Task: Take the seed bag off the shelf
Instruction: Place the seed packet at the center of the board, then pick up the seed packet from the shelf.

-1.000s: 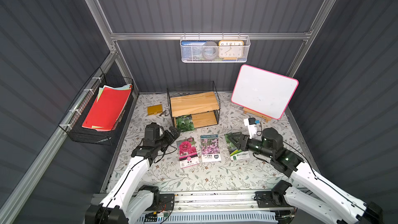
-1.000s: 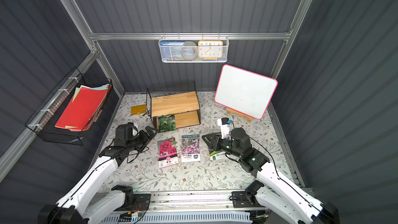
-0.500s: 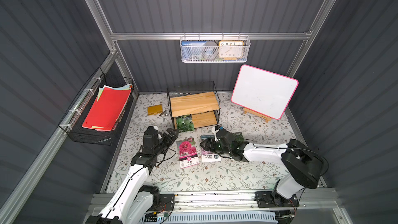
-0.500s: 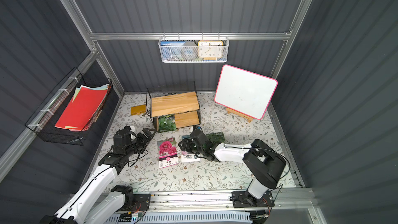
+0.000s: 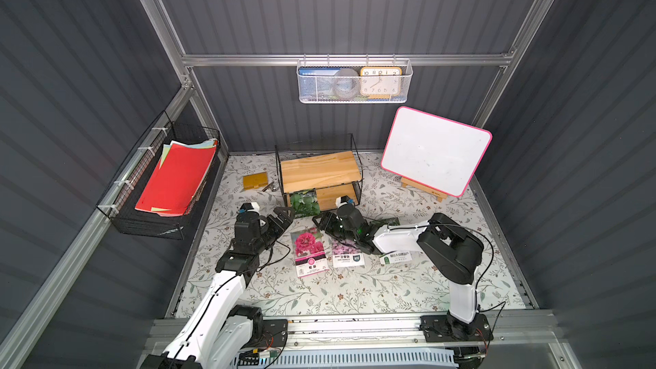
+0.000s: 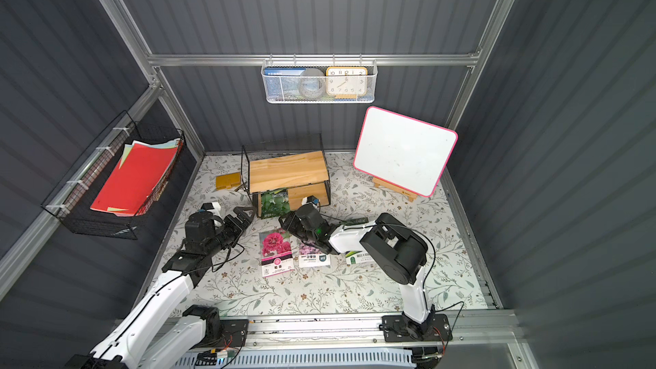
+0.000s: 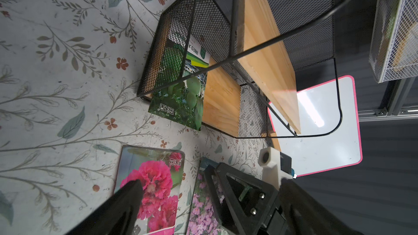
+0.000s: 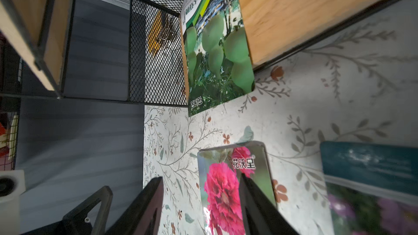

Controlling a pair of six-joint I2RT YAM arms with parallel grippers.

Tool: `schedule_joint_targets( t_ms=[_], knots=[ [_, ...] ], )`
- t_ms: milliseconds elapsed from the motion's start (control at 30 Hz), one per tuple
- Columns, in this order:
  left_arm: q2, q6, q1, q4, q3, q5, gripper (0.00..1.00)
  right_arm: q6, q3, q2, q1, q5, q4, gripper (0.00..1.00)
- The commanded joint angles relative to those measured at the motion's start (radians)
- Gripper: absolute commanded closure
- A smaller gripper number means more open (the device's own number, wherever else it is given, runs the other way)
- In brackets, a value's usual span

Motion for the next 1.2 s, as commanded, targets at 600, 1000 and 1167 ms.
schedule_joint_targets(
  t_ms=[600,1000,1167],
  knots=[
    [0.028,0.057,0.000,0.036,0.023,0.020,0.00,0.004,0.190,0.169,-0.005,0.050,-0.053,0.43],
    [0.052,0.058,0.000,0.051,0.019,0.031,0.00,0.022,0.211,0.199,-0.005,0.047,-0.071,0.44],
    [0.050,0.058,0.000,0.049,0.019,0.032,0.00,0.022,0.230,0.218,-0.009,0.064,-0.072,0.44]
  ],
)
